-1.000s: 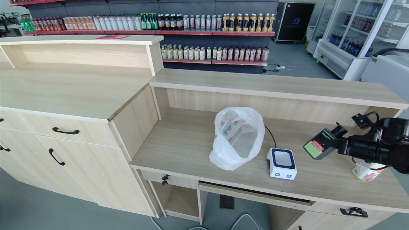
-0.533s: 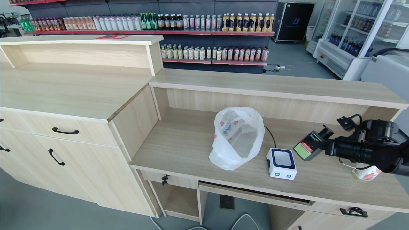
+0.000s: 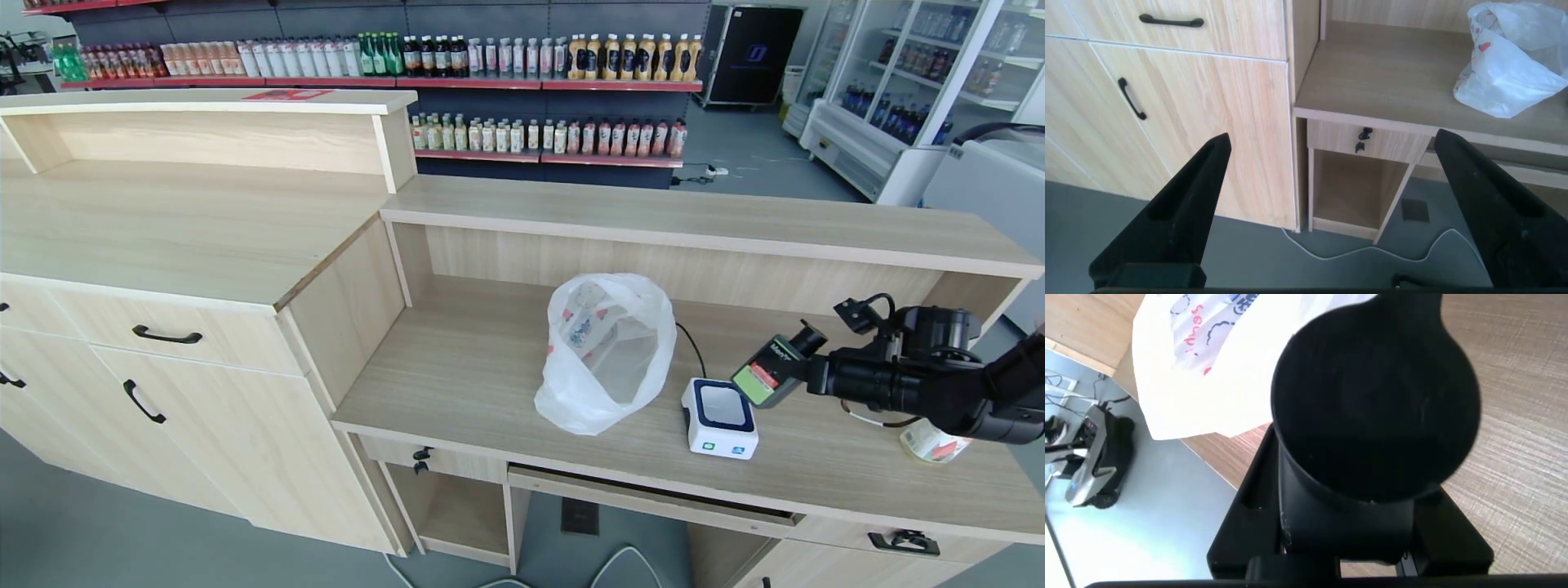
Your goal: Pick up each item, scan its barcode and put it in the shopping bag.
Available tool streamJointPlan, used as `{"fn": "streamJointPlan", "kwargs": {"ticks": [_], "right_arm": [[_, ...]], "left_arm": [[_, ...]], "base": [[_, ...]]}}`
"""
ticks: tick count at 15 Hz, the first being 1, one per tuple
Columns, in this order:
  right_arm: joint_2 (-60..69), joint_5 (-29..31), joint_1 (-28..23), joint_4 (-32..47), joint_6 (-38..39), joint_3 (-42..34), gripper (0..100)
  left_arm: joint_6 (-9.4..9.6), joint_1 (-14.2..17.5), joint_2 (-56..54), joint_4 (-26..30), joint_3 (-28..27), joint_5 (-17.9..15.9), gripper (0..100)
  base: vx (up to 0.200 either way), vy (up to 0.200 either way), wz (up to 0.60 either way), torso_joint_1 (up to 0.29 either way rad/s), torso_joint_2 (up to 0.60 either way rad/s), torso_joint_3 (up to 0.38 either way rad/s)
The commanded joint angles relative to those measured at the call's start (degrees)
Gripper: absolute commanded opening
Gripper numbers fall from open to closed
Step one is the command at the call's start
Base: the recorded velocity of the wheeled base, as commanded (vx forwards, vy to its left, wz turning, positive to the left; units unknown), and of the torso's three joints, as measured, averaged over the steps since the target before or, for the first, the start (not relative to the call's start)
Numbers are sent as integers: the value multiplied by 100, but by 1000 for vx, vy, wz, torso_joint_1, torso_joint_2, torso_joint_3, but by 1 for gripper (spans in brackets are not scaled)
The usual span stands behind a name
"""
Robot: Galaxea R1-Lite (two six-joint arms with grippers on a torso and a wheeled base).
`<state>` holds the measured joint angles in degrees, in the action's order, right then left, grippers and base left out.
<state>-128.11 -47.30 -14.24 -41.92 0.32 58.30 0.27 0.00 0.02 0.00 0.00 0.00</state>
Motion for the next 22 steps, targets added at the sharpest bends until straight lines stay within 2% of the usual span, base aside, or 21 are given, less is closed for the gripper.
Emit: {"fn": "streamJointPlan", "kwargs": {"ticks": [1, 22], "right_arm": [[-100, -7, 44, 0, 3, 85, 0], [-487, 116, 510, 0, 153, 551, 0]], "left_arm": [[0, 0, -2, 0, 0, 0, 100], [0, 0, -2, 0, 0, 0, 100]], "base": [[0, 0, 0, 0, 0, 0], [0, 0, 0, 0, 0, 0]]}}
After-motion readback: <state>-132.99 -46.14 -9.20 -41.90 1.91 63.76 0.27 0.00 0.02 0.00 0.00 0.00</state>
